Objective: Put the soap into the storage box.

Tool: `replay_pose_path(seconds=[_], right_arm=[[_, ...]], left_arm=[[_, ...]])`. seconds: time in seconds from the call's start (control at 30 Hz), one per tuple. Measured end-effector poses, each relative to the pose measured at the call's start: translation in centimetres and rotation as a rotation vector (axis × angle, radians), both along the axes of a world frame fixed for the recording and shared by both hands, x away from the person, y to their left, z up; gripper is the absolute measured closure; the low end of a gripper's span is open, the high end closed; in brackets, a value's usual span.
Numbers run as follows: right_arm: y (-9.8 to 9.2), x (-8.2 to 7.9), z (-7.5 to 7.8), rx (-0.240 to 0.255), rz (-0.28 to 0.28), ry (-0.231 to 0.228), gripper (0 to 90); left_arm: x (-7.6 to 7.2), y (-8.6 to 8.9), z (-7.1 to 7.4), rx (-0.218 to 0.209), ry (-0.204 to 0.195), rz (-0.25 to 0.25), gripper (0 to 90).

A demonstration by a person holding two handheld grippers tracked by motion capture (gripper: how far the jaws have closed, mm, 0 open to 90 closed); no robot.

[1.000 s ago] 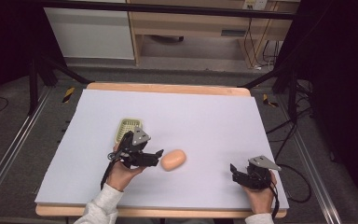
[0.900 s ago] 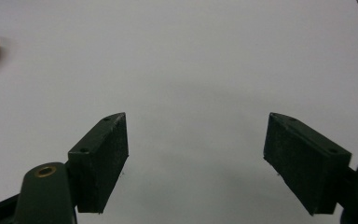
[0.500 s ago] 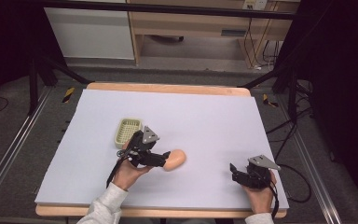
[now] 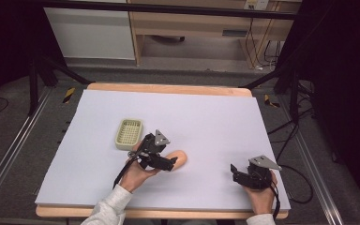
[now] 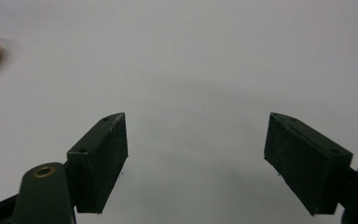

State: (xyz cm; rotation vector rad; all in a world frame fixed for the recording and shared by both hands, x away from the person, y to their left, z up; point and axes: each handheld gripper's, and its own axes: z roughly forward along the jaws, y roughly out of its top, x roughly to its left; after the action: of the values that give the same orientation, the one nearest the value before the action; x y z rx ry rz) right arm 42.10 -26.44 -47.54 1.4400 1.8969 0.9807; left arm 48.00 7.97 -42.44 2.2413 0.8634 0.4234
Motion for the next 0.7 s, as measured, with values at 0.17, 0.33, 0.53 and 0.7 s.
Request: replay_pose_path(seconds=[0.17, 0.33, 0.53, 0.7], right_arm=[[0.1, 0.0, 0.0, 0.001, 0.0, 0.005, 21.4], [0.1, 0.1, -0.1, -0.004, -0.003, 0.007, 21.4], [0.2, 0.2, -0.1, -0.005, 0.0, 0.01, 21.6], [0.1, 0.1, -0.1, -0.007, -0.001, 0.007, 21.9]], left_arm=[[0.1, -0.4, -0.5, 0.01, 0.016, -0.008, 15.9], [0.2, -0.7, -0.7, 0.018, 0.024, -0.013, 15.9], [0.3, -1.5, -1.2, 0.032, 0.035, -0.026, 15.9], [0.4, -1.9, -1.6, 0.052, 0.047, -0.04, 15.8]])
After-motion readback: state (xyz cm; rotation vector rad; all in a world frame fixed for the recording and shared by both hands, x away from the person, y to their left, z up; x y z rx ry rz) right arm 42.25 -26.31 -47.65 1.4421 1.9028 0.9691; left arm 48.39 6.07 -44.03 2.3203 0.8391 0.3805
